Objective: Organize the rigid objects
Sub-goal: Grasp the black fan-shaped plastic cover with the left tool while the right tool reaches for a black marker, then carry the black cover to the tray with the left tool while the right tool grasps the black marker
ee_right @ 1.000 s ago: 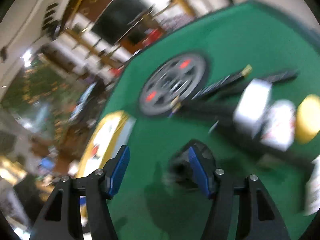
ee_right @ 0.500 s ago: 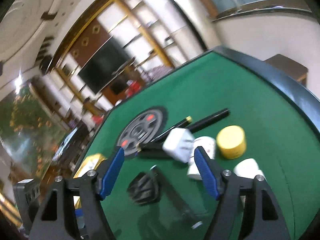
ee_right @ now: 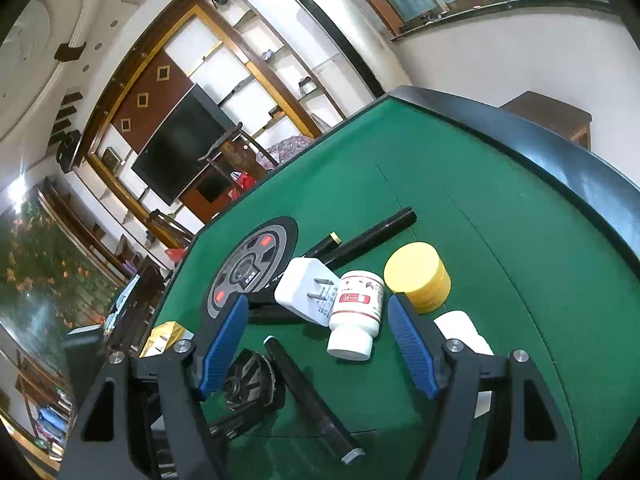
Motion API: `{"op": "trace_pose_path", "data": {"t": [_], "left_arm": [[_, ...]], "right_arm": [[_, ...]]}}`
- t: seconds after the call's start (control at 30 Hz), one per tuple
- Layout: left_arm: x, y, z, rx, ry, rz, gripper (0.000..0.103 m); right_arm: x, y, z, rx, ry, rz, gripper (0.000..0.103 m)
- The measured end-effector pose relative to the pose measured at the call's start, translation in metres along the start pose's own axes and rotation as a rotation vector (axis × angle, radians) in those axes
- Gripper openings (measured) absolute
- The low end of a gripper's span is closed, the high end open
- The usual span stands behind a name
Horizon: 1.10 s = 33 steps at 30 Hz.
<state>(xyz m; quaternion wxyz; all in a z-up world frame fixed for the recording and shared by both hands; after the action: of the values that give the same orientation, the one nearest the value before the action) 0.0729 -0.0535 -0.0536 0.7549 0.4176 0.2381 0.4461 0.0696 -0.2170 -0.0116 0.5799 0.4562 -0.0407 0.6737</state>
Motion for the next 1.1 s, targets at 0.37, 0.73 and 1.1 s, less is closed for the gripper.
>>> {"op": "trace_pose_path", "data": {"t": [0.37, 0.73, 1.1], "left_arm": [[-0.006, -0.006, 0.008, -0.095, -0.048, -0.008, 0.071], [0.014, 0.069, -0.011, -0.206, 0.081, -0.134, 0.071], [0.088, 0.164, -0.069, -0.33, 0.2, -0.125, 0.071]], "right_arm": [[-0.003, -0.004, 0.0, 0.017, -0.003, -0.014, 0.072], [-0.005, -0.008, -0.004, 0.029, 0.015, -0.078, 0.072], [0.073, -0.03, -0.061, 0.297, 0.38, -0.071, 0.072]]}}
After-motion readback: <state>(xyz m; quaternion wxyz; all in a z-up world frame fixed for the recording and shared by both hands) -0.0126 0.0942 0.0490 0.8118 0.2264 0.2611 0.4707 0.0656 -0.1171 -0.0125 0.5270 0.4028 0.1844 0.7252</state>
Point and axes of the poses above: each gripper's, at about its wrist camera, not at the fingertips, and y roughly against the way its jaws point, x to its left, z to its top, the point moved 8 cm from there along -y, roughly the way its jaws point, and after that the axes turned 8 degrees about -y, right-handed, at the moved point
